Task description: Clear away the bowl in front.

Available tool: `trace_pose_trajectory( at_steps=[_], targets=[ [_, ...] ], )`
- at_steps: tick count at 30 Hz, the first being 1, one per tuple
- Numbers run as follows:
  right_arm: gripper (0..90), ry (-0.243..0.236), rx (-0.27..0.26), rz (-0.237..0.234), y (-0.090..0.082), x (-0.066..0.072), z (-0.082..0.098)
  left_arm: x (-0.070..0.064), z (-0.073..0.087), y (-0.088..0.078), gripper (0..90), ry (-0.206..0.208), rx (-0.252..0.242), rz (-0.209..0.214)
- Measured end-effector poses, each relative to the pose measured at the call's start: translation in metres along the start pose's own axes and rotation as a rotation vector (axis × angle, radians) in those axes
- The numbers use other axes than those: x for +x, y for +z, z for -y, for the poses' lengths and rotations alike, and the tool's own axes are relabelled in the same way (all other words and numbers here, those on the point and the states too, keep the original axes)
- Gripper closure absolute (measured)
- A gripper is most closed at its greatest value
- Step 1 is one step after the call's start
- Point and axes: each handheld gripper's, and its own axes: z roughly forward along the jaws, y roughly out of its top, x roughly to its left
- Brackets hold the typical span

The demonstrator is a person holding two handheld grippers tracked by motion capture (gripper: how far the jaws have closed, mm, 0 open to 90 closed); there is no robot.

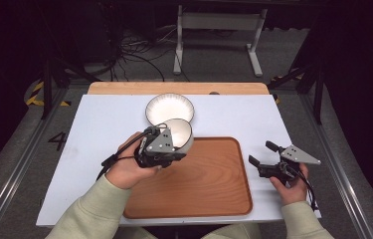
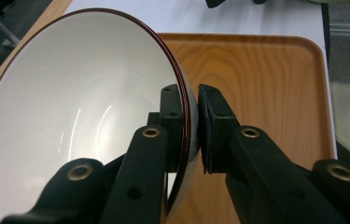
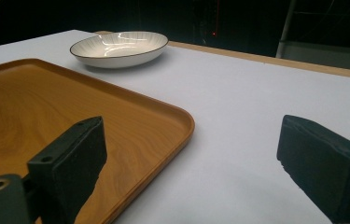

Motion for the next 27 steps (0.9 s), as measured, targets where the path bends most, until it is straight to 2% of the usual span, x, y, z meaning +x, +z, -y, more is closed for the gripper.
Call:
trace_pose_trajectory(
  at_steps=[11,27],
  targets=[
    [8.6,-0.005,-0.001,0.003,0.0,0.0,0.0,-0.006,0.005,0.015,81.3,0.029,0.064,0.055],
    [8.6,-0.011,0.0,0.001,0.0,0.001,0.0,-0.012,0.01,0.035,81.2,0.063,0.125,0.132]
  ],
)
